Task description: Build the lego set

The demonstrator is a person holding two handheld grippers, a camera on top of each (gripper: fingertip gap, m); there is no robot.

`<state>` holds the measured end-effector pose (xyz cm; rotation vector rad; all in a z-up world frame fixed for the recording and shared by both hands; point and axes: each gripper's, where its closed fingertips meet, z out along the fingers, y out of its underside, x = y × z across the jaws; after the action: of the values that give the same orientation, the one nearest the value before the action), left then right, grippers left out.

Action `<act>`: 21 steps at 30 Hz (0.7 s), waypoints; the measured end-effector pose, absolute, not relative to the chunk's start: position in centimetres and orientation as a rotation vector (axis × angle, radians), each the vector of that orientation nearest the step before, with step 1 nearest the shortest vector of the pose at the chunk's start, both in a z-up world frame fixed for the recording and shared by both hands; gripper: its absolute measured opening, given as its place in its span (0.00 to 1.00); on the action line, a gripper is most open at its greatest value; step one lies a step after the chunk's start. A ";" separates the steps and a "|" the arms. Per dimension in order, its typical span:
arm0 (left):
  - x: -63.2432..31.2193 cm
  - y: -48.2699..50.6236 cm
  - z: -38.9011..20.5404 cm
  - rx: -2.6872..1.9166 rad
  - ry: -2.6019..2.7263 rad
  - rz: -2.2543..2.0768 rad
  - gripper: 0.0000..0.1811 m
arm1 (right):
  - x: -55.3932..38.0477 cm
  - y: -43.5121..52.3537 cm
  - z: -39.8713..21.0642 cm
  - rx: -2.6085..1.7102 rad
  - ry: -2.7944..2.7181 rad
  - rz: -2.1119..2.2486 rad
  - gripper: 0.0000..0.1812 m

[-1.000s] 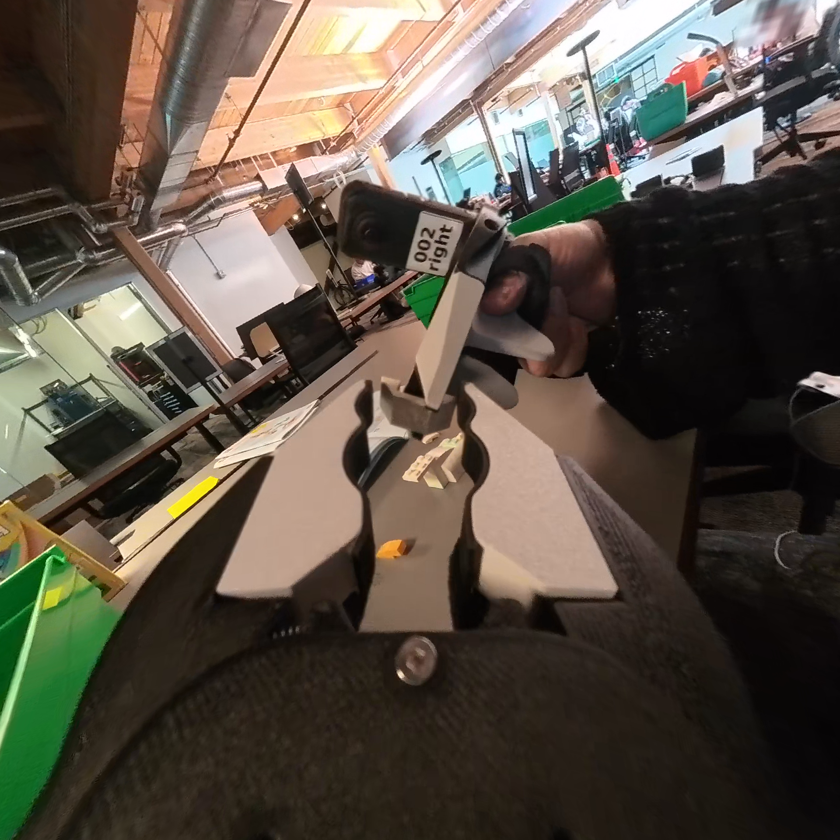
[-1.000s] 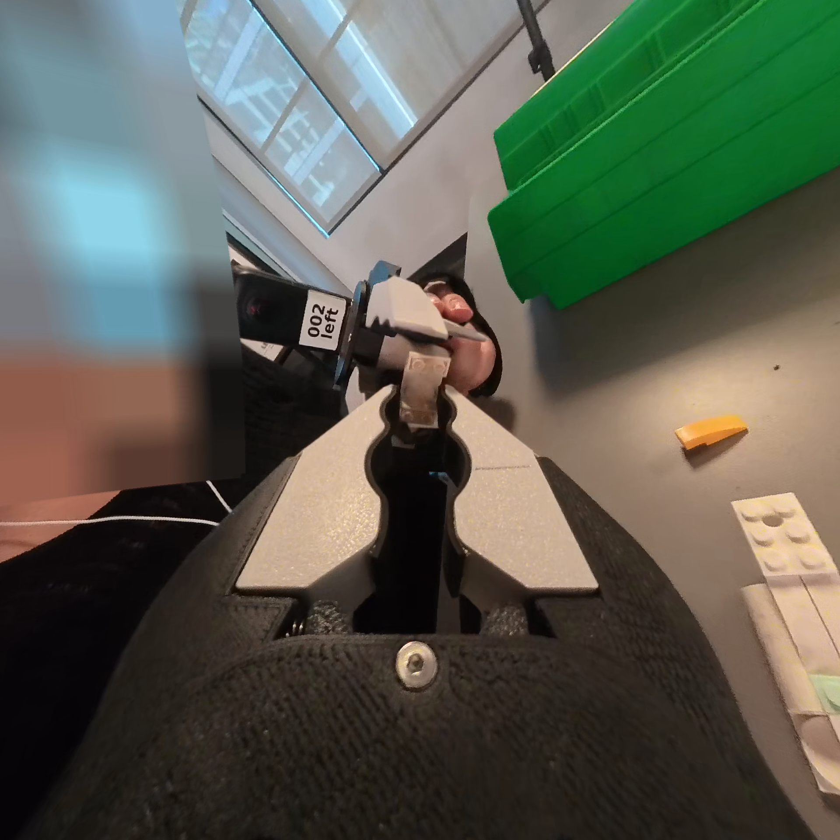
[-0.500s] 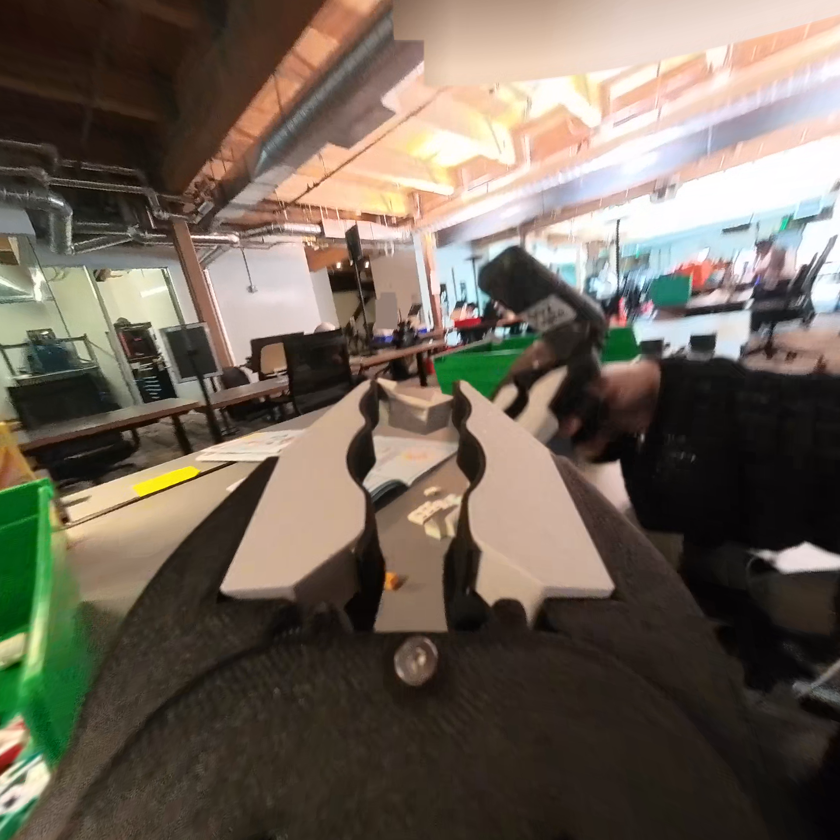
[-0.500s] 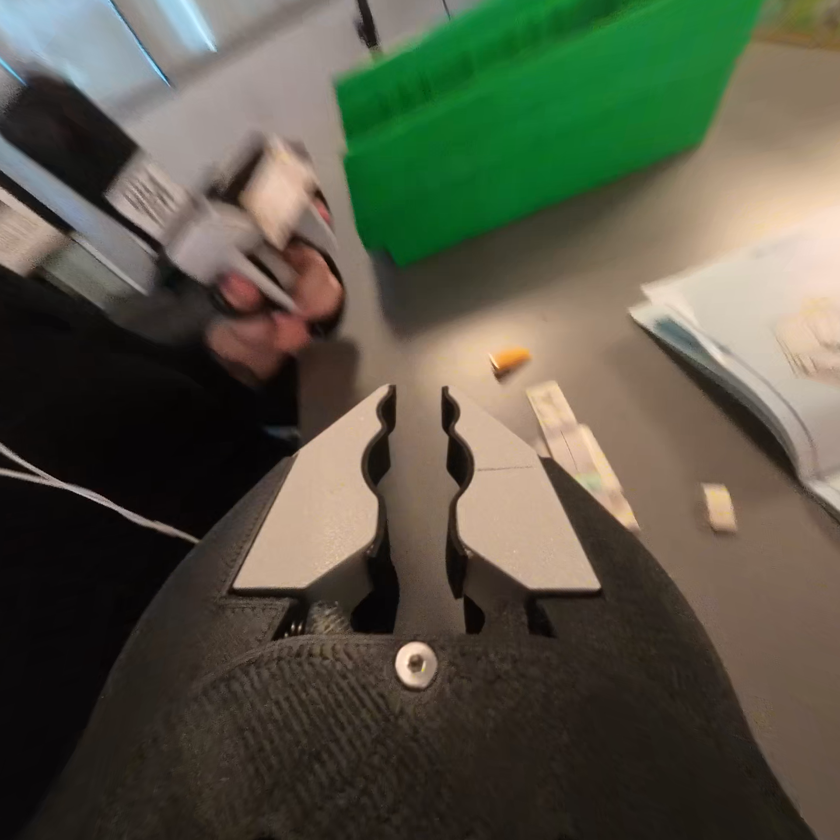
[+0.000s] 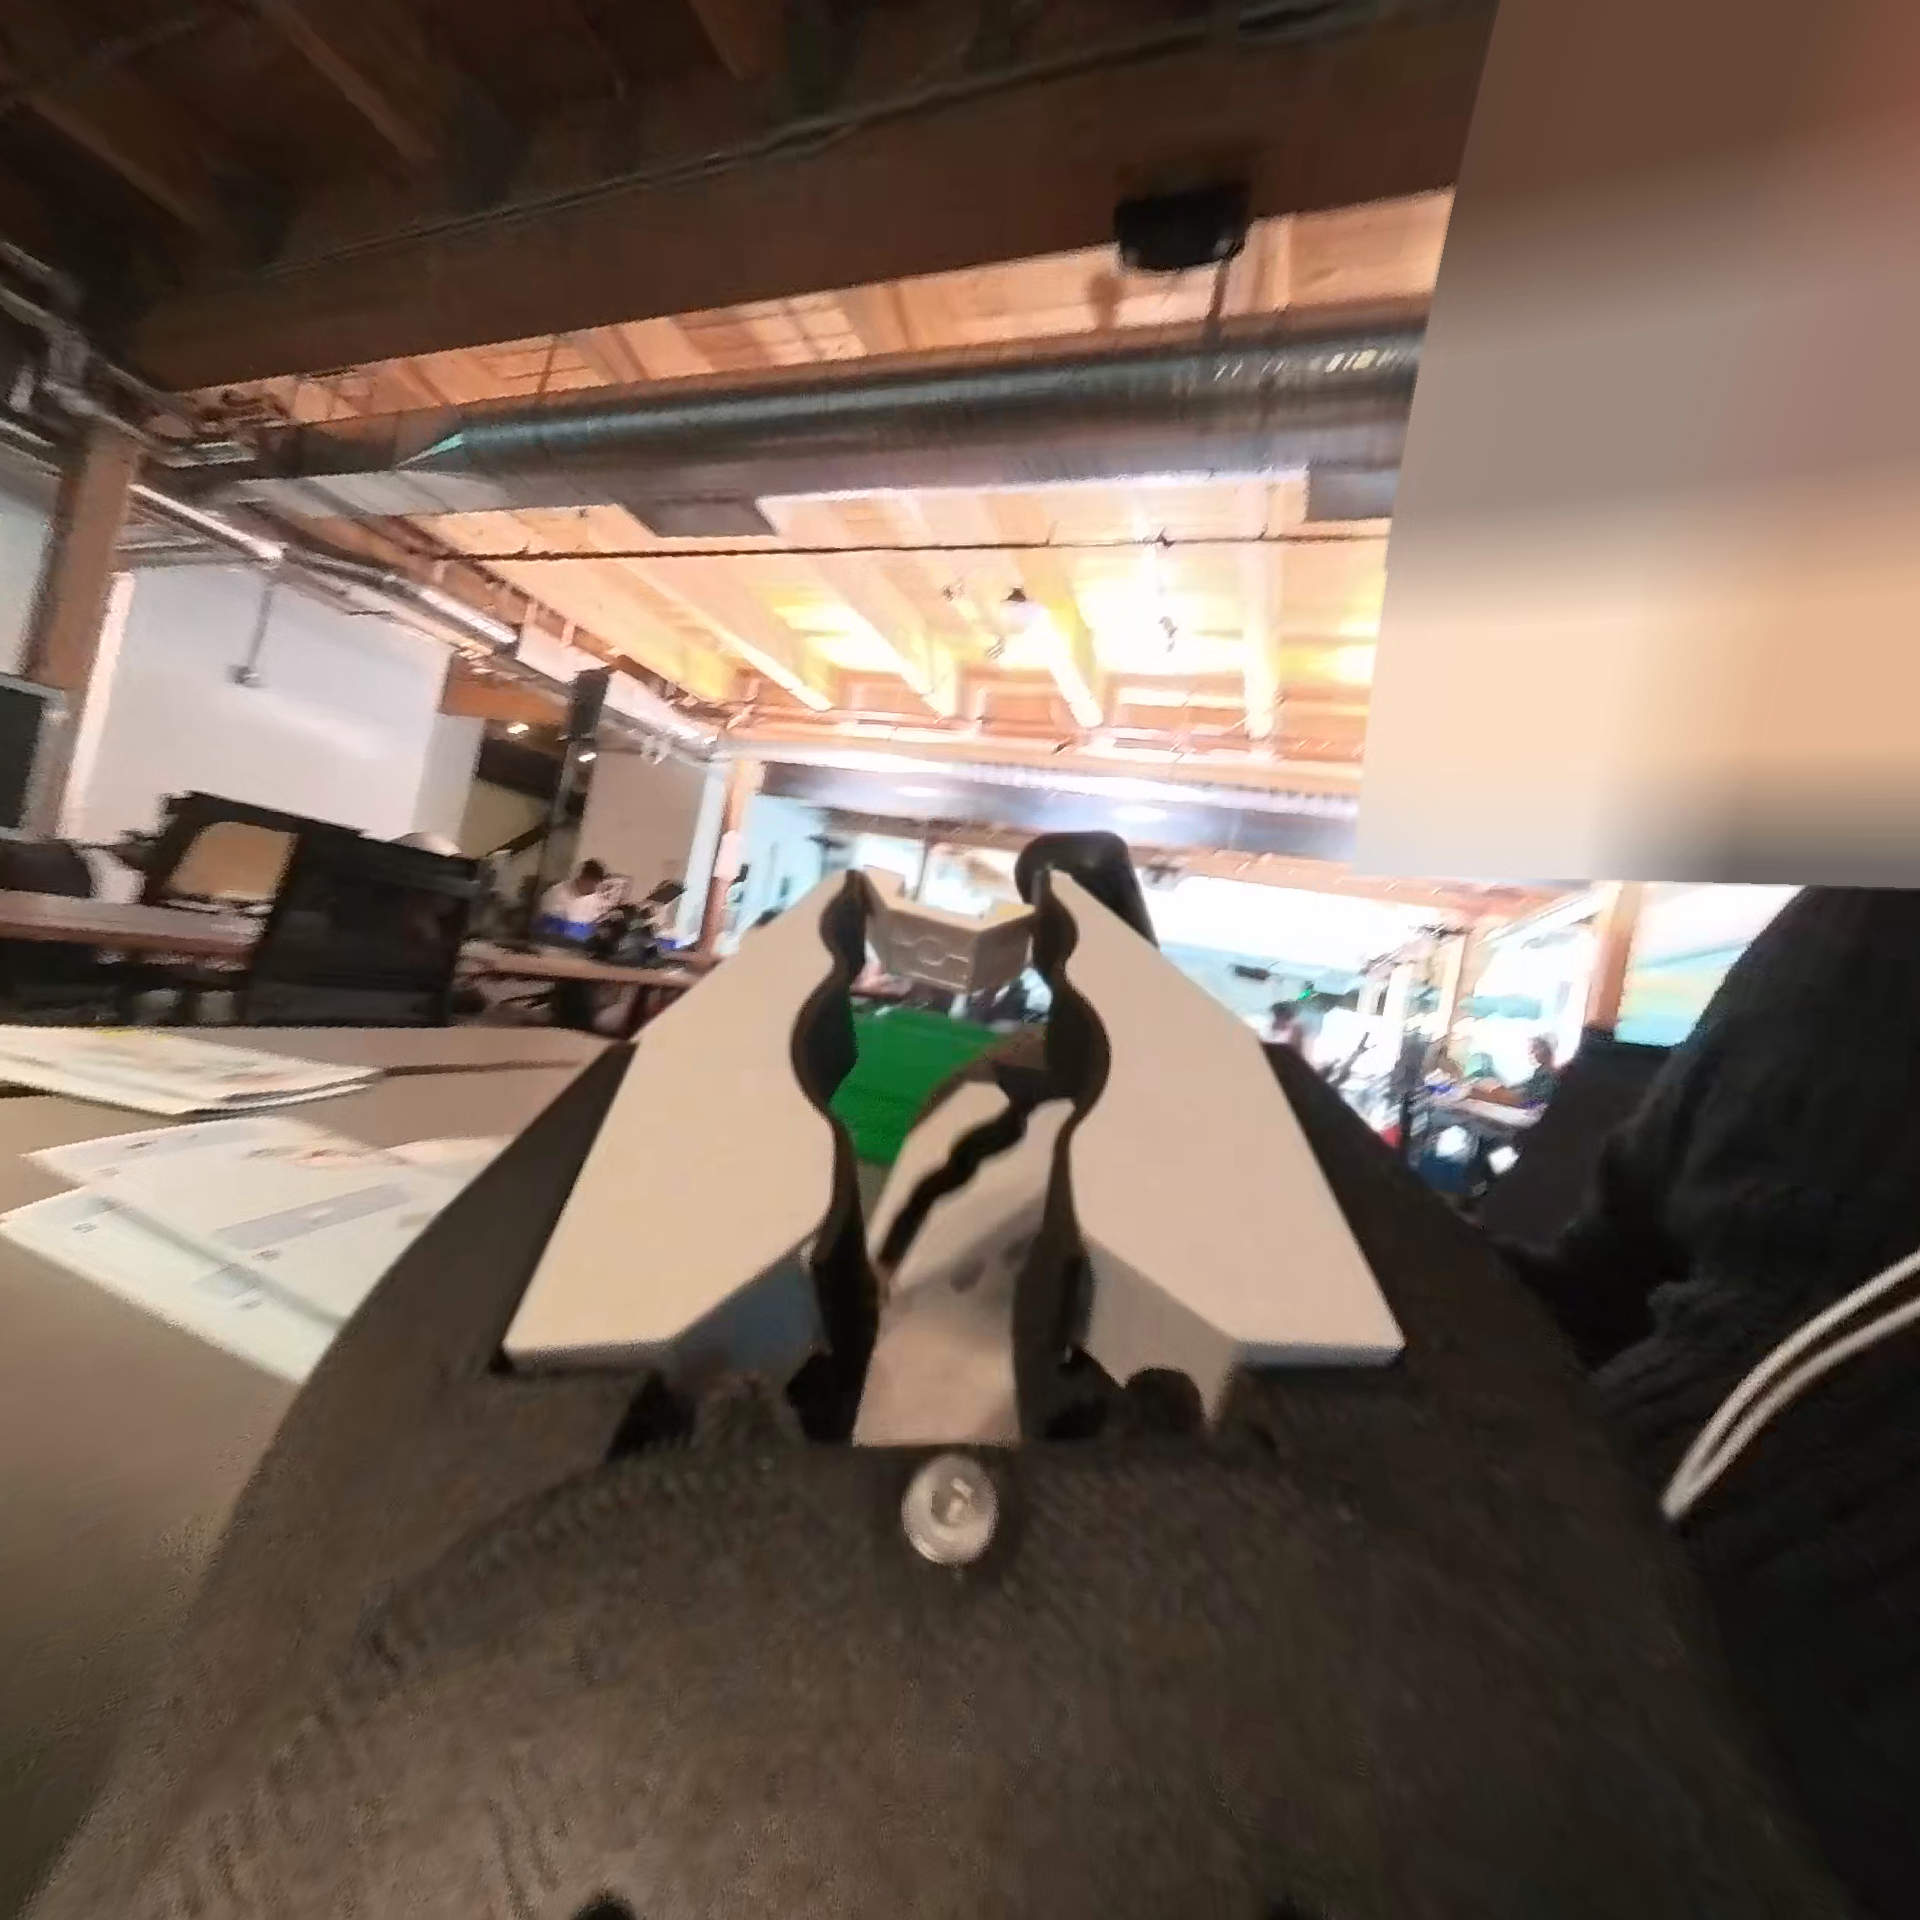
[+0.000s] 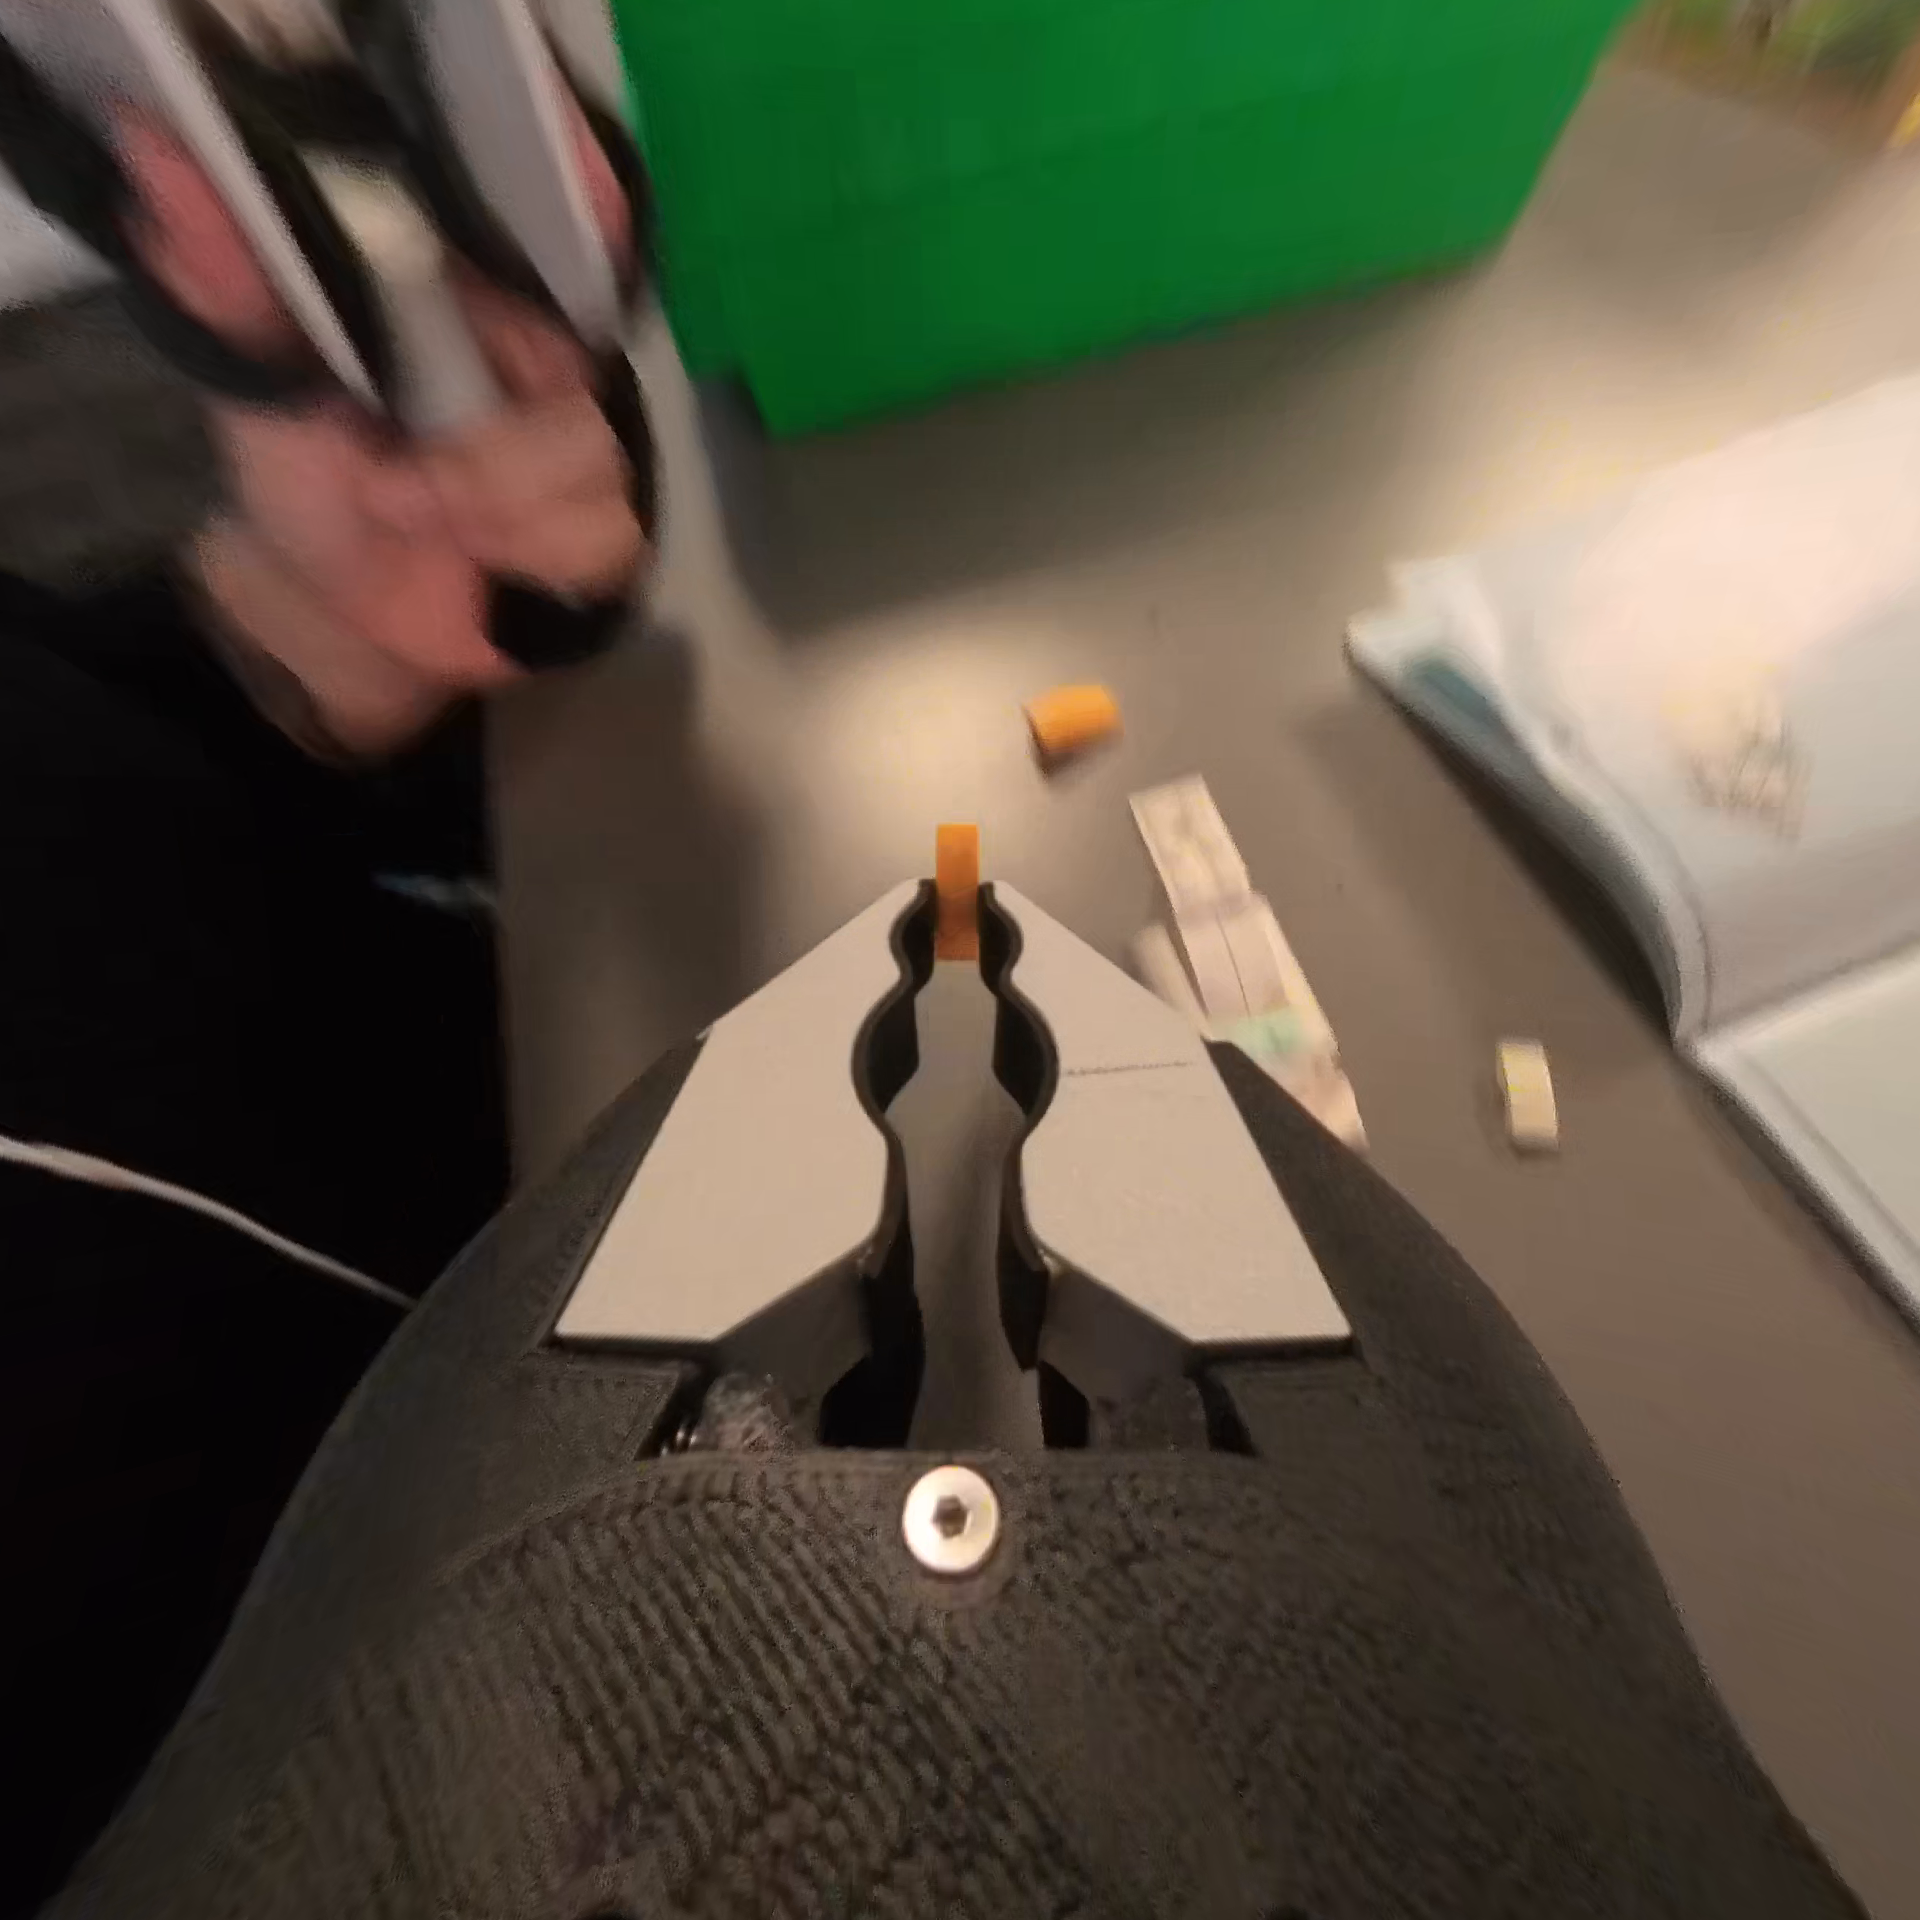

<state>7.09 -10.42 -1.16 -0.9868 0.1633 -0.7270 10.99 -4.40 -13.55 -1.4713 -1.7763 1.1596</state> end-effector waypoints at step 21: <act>10.3 -11.8 -0.5 -0.910 0.334 -0.952 0.17 | 8.8 -11.7 -2.7 -0.990 -1.699 1.246 0.03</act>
<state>10.32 -11.78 -0.53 -0.9097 0.3344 -0.9518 8.78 -11.75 -2.67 -0.9896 -1.6989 1.2460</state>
